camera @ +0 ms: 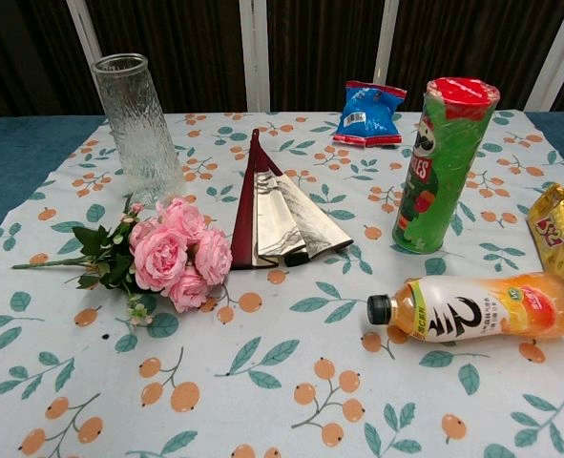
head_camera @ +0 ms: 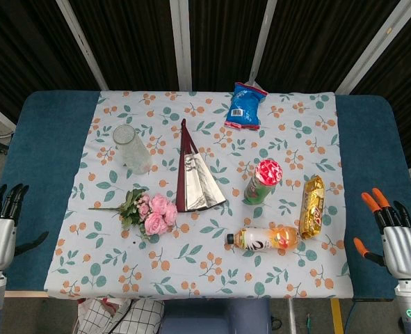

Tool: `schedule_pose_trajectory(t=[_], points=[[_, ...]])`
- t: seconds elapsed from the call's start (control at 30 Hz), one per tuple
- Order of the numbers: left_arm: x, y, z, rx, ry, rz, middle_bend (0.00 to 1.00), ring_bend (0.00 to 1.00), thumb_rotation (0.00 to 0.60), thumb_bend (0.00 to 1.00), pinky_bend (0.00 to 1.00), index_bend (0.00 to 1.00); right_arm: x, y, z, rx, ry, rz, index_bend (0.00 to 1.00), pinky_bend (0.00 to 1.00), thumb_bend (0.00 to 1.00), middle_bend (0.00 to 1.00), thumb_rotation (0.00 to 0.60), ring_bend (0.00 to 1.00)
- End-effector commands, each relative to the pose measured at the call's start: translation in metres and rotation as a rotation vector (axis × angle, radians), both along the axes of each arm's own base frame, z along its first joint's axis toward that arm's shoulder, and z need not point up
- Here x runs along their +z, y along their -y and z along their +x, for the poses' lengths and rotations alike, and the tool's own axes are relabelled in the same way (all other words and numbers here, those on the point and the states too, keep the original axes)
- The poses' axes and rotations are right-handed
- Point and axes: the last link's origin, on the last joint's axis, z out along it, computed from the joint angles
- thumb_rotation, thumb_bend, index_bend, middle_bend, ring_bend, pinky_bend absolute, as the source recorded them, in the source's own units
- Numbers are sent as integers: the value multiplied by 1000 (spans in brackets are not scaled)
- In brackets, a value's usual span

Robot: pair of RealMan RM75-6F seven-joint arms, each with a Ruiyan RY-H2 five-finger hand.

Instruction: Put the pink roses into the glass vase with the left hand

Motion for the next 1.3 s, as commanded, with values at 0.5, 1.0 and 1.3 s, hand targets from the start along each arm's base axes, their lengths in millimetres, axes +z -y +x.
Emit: schedule_pose_trajectory(t=[0.5,1.0,1.3], points=[[-5,0,4,-41,26,-50,95,0,600,155,0,120,-5,1,-4,-47,-13,15,140,80,308,67,600,184],[-50,-74,60,3,-33,-385,103,0,600,134,0,108,0,0,-5,-82,26,-8,140,80,307,67,600,165],[-99,-104,115,-1,-35,-509,109,0,600,131,0,108,0,1,-9,-102,37,0,139,80,308,67,600,166]])
